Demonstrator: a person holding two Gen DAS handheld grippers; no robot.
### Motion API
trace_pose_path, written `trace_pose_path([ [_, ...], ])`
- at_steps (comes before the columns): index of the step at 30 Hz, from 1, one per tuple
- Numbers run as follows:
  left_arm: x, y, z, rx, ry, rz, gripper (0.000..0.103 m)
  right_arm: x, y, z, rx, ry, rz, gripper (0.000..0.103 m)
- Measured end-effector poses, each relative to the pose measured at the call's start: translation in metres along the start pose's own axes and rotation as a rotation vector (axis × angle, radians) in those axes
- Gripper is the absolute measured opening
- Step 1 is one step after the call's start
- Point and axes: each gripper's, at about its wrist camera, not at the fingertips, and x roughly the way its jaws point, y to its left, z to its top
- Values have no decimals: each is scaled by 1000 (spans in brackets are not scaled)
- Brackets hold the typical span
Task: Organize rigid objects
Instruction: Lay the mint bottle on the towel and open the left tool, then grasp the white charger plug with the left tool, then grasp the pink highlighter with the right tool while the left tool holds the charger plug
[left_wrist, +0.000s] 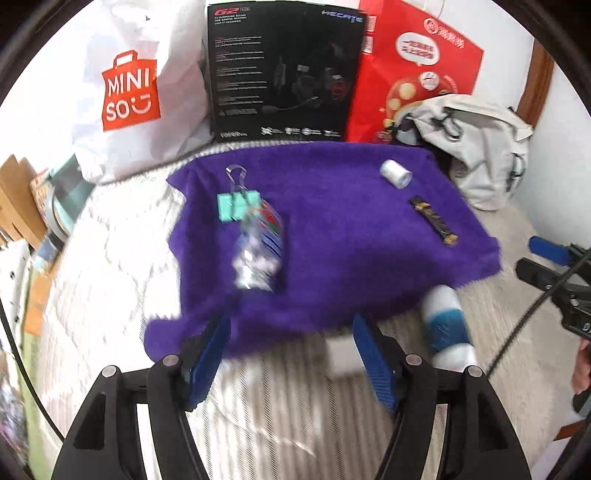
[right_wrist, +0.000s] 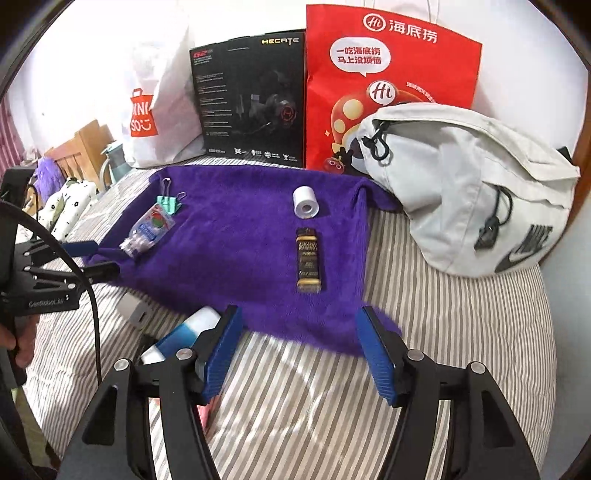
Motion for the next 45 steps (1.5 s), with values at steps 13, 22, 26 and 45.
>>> trace_pose_path([
  [13,40,-18,-27,-53,60,18,67,-15,-1,-43,83,42,37,64],
  [22,48,-25,-29,-24,53,91,67,-7,-10,-55,117,71,40,64],
  [26,48,-26,-29,-22,41,94,67,-6,-7,-56,108,72,51,64],
  [45,39,-25,-35,8,47,49,41,14,34,-73,8,143,104,64],
])
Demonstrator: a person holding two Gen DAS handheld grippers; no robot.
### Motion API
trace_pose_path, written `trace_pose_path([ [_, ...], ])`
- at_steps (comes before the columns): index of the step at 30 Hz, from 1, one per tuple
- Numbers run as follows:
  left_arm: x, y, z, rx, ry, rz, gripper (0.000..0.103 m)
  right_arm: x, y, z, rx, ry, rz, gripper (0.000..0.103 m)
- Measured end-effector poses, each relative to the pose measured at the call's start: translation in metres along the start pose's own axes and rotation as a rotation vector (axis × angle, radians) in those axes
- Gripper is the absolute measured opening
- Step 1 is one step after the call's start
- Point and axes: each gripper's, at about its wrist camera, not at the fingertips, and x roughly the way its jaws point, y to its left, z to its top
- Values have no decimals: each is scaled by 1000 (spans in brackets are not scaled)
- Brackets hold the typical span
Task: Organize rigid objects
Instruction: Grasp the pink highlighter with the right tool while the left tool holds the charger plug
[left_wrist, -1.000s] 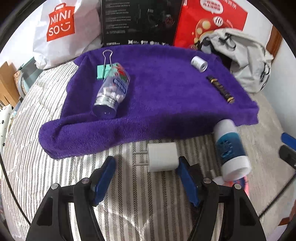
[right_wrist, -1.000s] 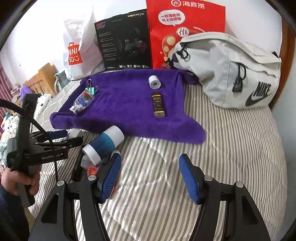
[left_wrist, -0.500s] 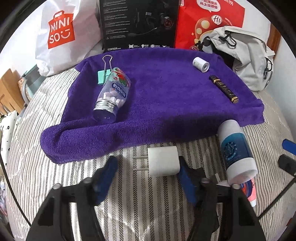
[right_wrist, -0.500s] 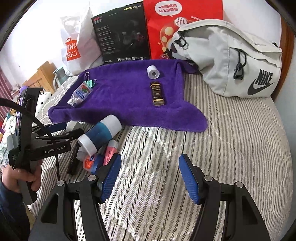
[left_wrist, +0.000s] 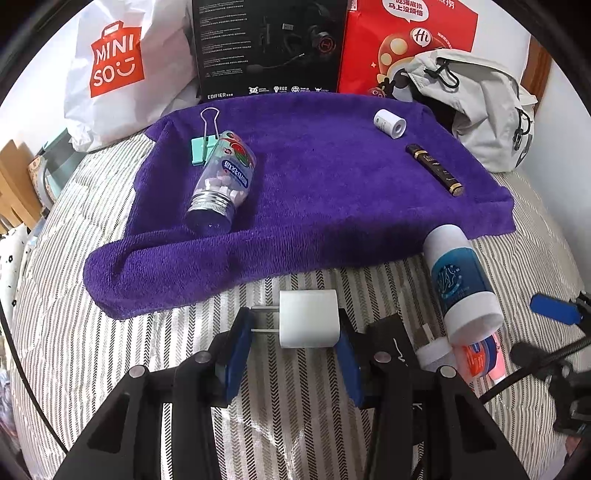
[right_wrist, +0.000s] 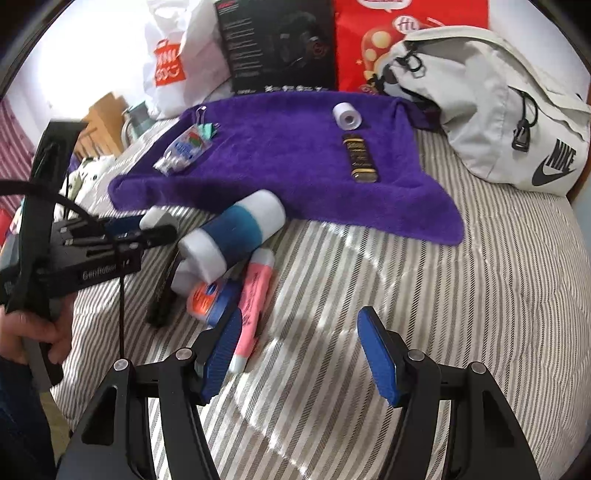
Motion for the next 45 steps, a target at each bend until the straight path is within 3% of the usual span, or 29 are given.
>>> trace_pose_path([
  [9,1,0,0,6,0,-3,42,16,8,-9,-27,22,1,64],
  [16,0,1,-1,11,-2,-12,42,21,-2,1,-29,2,-94,64],
  [23,0,1,-1,13,-10,-14,42,33,8,15,-71,-12,-99,64],
  [29,-1,1,-2,14,-15,-21,41,35,10,18,-68,-37,-82,49],
  [35,-1,2,-2,14,-12,-29,41,33,2,20,-49,-20,-79,17],
  [45,-5,11,-5,-2,-4,-56,41,26,-6,18,-48,10,-72,17],
])
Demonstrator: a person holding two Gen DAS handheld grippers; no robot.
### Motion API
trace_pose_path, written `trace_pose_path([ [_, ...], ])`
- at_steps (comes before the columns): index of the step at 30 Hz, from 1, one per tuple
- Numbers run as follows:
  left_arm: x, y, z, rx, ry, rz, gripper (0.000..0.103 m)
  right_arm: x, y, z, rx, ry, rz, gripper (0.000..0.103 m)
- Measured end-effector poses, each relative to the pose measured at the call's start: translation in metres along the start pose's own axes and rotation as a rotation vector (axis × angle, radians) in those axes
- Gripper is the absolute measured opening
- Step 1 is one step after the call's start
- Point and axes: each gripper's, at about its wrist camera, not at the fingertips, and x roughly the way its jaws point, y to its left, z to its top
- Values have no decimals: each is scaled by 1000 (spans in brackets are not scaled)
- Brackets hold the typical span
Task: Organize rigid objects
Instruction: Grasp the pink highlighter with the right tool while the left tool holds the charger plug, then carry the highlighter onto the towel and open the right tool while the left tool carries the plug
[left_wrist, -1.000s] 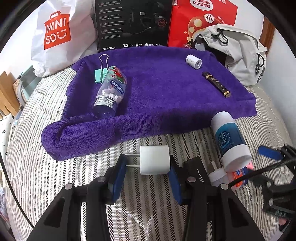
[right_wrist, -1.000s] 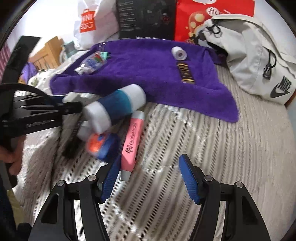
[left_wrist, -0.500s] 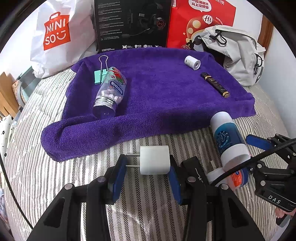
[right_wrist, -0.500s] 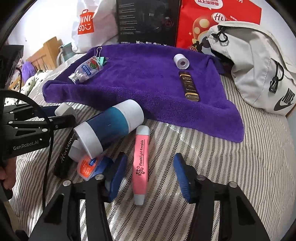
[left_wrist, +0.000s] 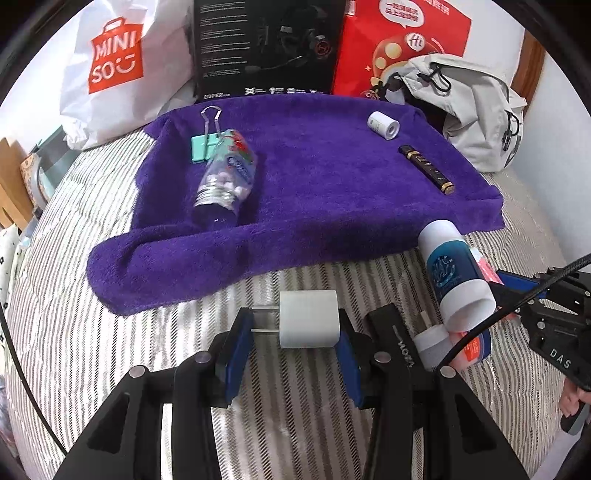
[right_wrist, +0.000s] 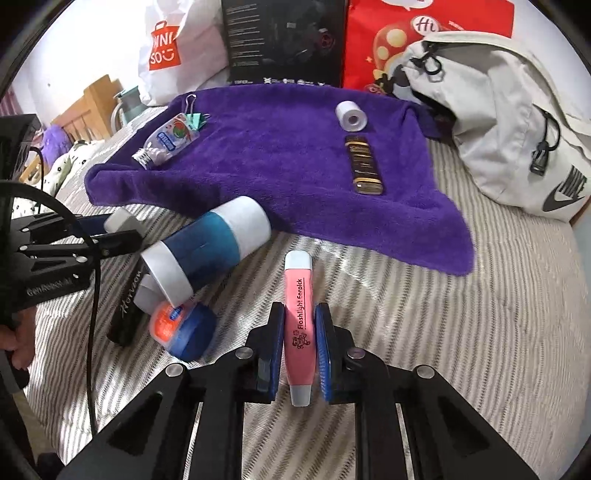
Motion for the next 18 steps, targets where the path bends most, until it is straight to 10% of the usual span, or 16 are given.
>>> trace_pose_path([
  [18,-32,35,10,-68,-49,-10,41,-30,-16,26,24,-72,37,17],
])
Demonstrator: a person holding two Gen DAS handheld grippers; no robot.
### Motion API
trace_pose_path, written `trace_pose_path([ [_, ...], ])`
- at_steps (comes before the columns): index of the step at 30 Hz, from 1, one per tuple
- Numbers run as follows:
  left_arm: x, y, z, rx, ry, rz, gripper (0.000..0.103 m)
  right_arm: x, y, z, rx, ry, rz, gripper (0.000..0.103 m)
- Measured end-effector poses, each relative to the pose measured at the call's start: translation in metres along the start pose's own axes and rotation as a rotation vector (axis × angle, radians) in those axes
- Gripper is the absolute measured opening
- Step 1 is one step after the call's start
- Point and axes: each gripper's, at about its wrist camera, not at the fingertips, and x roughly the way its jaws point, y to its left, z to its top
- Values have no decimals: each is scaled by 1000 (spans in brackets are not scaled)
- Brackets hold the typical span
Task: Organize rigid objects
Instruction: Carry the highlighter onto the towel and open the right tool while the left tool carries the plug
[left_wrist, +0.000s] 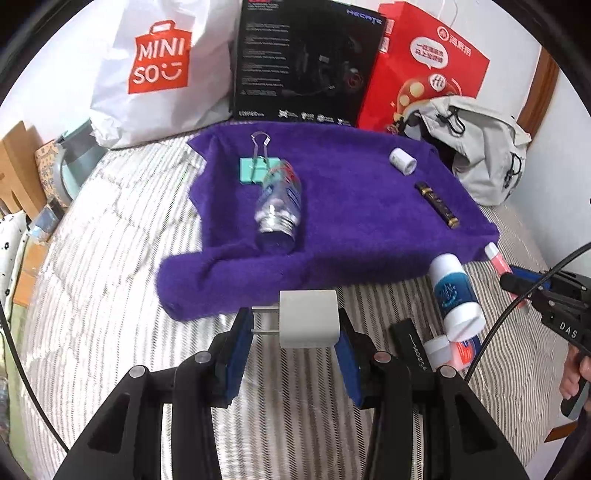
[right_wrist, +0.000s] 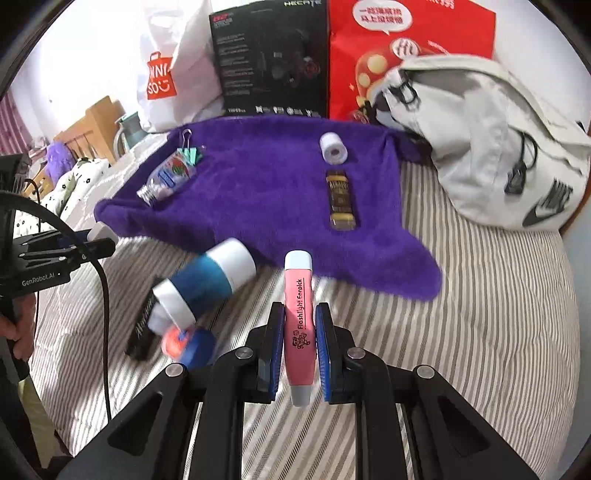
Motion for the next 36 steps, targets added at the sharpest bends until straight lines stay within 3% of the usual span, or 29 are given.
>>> trace_pose_path([
  [10,-6,13,25,-3,-33,31,41,17,0,45,-24,-44,44,17],
  [18,-2,21,38,-12,-46,37,41,70,-6,75,-42,16,23,17],
  [25,6,26,41,-23,-36,32,41,100,-5,79,-66,63,4,17],
  [36,17,18,50,-10,-27,17,41,98,-1,76,-117,58,6,17],
])
